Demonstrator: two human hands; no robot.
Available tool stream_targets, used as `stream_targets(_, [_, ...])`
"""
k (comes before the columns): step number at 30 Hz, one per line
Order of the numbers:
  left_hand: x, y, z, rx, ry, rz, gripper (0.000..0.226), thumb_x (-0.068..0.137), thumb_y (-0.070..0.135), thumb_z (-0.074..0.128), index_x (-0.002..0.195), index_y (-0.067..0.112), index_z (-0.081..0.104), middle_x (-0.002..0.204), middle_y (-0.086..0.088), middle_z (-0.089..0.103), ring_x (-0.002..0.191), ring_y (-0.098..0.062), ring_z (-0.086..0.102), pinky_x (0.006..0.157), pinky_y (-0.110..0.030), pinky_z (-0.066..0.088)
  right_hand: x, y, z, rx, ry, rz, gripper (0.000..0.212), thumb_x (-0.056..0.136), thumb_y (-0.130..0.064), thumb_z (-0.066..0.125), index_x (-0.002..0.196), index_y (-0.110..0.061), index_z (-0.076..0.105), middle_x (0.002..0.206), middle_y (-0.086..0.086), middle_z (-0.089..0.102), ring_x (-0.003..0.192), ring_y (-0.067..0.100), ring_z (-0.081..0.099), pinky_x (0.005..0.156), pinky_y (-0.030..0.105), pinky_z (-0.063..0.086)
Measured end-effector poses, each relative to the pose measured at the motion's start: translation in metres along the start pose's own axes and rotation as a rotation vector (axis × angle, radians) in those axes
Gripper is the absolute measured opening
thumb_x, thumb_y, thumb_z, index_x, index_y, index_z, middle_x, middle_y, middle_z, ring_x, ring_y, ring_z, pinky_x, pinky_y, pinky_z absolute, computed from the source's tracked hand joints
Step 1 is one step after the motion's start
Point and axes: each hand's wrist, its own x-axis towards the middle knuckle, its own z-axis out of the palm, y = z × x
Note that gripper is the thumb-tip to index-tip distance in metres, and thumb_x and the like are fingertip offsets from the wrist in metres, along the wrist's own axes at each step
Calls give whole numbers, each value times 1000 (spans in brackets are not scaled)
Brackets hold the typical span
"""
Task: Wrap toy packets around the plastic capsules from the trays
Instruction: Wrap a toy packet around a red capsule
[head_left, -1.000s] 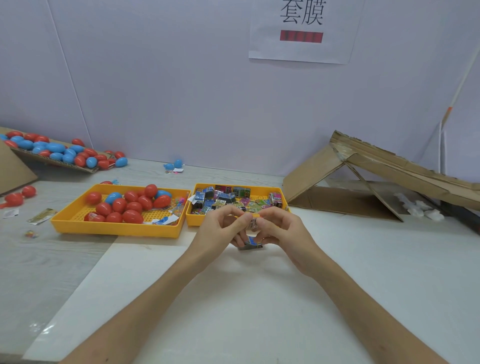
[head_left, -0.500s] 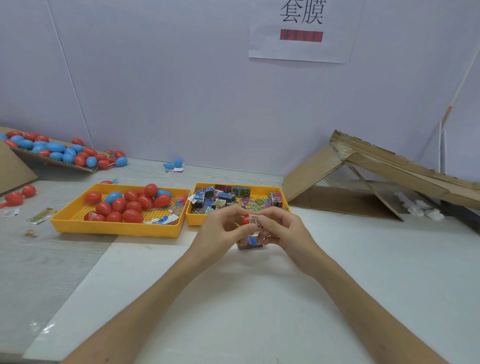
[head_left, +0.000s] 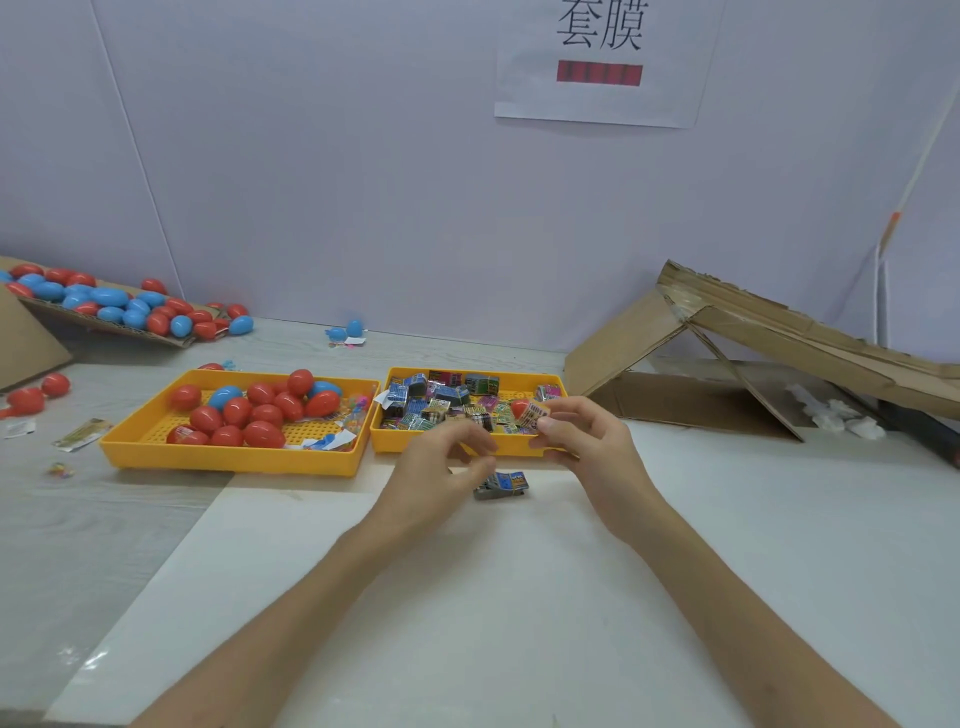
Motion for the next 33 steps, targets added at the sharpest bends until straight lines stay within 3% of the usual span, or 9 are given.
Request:
stream_targets(4, [-6,-4,4,383,-170,131,15,88,29,72,102,32,67,102,17,57,98,-5,51,79,-28,46,-2,-5,1,-35,-5,60,13,91,-11,70,103,-13,69,86,2,71,71,17,69,66,21,54])
stream_targets(11, [-4,-4,1,323,-166,105,12,89,20,72,98,28,71,100,13,60,94,-8,55,83,-35,50,22,-31,15,51,-183,313,16,95,-27,63,98,-20,78,98,-1,75,77,9,67,72,21,50])
stream_targets(14, [-3,-4,2,306,-181,109,12,89,19,72,97,28,70,102,11,61,94,-8,56,84,-36,50,61,-70,-2,438,28,204,16,101,-23,54,105,-16,68,94,0,73,73,9,69,64,20,51])
stream_targets(17, [-3,-5,2,314,-179,109,11,90,20,71,99,27,71,103,10,61,96,-8,56,84,-36,51,84,-97,-26,695,226,106,20,103,-28,52,113,-11,53,107,11,67,90,20,70,74,27,51])
stream_targets(19, [-2,-7,2,313,-178,106,11,90,21,71,99,29,70,103,12,60,96,-7,55,83,-34,51,80,-83,-29,529,213,174,19,103,-27,51,113,-10,51,106,13,66,92,24,67,76,30,50])
stream_targets(21, [-2,-9,2,295,-174,110,12,90,20,71,98,29,71,101,14,60,94,-5,56,81,-28,50,66,-57,-23,198,159,205,14,102,-19,51,109,-9,59,97,10,69,80,18,67,72,28,50])
stream_targets(25, [-2,-7,2,205,-127,96,12,89,14,71,93,26,72,95,14,65,87,-4,59,74,-16,47,25,-14,-13,-313,63,-32,17,95,-1,59,91,-11,71,74,2,72,57,9,62,60,22,48])
stream_targets(29, [1,-6,-1,129,-71,52,13,87,10,72,89,21,75,91,9,71,85,-7,63,78,-27,53,-1,14,-7,-758,-161,-282,22,89,-4,69,86,-25,74,80,-12,71,69,3,62,63,13,43])
stream_targets(33, [2,-7,-2,134,-58,21,12,85,8,75,87,20,75,89,8,70,83,-11,65,77,-31,55,-5,23,-2,-849,-274,-282,20,86,-9,72,101,-21,76,97,-7,70,84,6,62,69,12,44])
